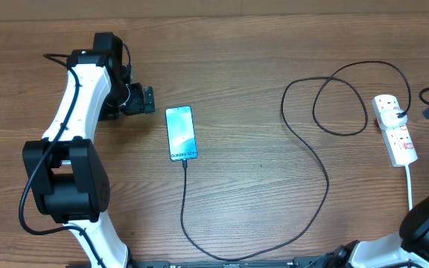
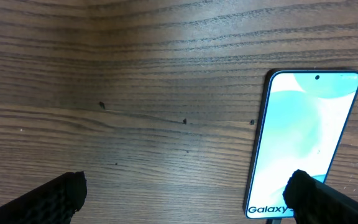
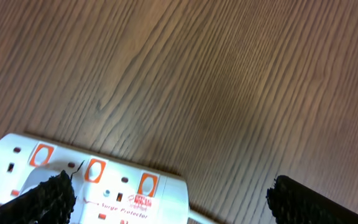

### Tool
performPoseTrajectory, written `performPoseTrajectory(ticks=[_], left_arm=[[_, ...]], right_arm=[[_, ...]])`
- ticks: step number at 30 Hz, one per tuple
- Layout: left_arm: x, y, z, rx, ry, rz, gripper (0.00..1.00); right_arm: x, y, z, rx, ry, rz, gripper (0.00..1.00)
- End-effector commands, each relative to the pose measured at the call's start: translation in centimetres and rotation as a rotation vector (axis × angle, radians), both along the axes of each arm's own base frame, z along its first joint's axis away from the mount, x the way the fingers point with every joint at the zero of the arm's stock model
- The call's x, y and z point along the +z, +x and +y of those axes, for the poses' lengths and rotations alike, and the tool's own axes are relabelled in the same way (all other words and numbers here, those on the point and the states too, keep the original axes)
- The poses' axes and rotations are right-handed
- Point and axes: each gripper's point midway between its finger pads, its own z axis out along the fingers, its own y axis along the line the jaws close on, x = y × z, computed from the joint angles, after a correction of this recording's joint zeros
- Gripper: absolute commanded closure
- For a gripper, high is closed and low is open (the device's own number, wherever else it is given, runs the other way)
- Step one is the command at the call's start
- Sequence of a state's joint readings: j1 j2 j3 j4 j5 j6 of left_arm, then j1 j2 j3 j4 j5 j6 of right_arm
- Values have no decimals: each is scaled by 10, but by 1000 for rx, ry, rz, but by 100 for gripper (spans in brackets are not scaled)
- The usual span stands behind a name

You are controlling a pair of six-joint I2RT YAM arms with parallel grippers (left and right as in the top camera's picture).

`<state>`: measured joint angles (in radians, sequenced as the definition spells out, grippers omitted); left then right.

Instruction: Plug charger to phone and switch on socket

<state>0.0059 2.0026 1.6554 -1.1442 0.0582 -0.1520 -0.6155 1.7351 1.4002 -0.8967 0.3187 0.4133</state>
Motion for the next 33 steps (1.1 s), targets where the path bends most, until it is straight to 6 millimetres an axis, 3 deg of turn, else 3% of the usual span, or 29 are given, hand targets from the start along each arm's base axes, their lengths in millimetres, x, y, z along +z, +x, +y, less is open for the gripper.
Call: performPoseTrajectory(ticks=[1,7,20,33], left_arm=[[11,1,-2,1,9,-27,0],[11,1,-2,1,9,-27,0],[11,1,-2,1,9,-27,0],[11,1,-2,1,9,-27,0]], right_arm=[[-23,2,-2,23,26,43,0],[-58,11,3,104,97,94,0],[-108,21,15,145,221,110,0],[-120,30,24,188,280,79,0]])
